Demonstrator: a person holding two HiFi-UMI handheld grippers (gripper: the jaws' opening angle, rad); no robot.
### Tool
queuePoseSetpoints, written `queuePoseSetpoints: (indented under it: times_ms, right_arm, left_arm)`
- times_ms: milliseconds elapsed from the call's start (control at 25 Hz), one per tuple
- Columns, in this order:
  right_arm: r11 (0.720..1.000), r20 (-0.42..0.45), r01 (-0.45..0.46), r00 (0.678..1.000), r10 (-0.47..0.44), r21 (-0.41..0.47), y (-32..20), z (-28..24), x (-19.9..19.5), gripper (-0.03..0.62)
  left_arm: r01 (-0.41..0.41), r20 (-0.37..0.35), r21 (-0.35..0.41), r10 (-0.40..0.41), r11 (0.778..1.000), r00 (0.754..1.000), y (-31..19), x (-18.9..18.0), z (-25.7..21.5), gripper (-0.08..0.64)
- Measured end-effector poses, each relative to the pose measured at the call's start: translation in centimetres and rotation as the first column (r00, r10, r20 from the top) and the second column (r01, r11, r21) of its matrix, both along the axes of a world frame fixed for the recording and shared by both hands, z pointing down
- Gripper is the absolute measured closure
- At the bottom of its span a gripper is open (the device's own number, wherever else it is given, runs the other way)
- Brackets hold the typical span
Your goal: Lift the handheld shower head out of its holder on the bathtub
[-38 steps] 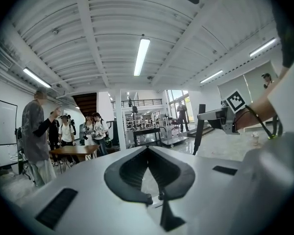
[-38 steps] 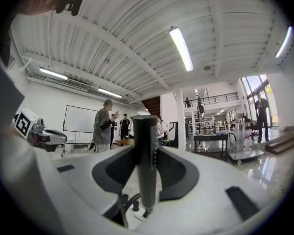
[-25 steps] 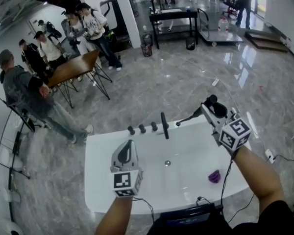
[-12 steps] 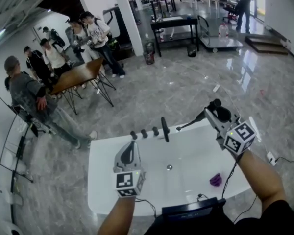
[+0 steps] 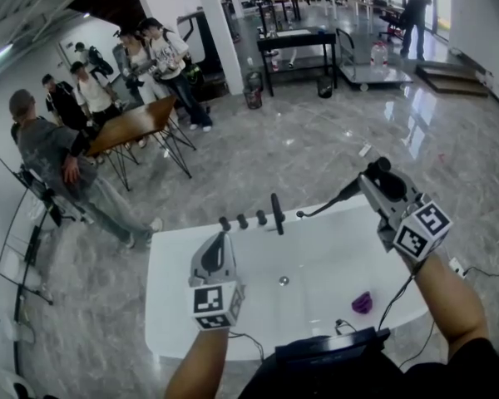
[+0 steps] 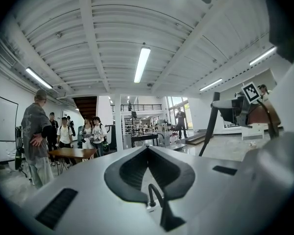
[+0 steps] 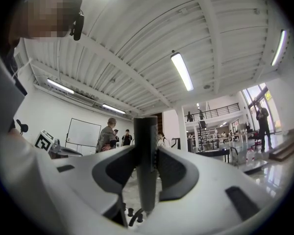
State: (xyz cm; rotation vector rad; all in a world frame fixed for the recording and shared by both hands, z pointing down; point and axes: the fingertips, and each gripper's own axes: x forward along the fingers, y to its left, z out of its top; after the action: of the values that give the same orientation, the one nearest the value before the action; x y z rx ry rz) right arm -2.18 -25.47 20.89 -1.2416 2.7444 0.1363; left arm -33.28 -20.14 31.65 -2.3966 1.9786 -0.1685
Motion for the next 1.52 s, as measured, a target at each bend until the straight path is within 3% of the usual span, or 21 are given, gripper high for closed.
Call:
queuePoseSetpoints:
  times_ms: [240,600,1120,1520]
  right_arm:
    - [1.0,-0.015,-0.019,1.0,0.019,0.004,1.7,-1.6,1.4,0.448]
    - [0.998,0.032,-0.05,0.998,0.051,-0.043,4.3,-2.6,3.5,0.449]
    - [0.998,0.058,-0.065,0.996,0.065,-0.003,9.0,-2.9,3.3,0.451]
    - [0.996,0.062,-0.077,0.995,0.075,0.038,11.0,-3.7,2.2,0.451]
  left_arm:
    - [-0.023,-0.034,0.006,0.023,1.0,0.999,0.8,0.9,0.2,0.551]
    - [-0.034,-0.039,0.004,0.034,0.999,0.999,2.2,1.7,-0.6,0.551]
    - [0.025,-0.04,-0.045,-0.027,0.999,0.999,6.8,-1.4,1.9,0.551]
    - [0.029,-0.022,-0.049,-0.03,0.998,0.999,7.1,-2.3,2.2,0.551]
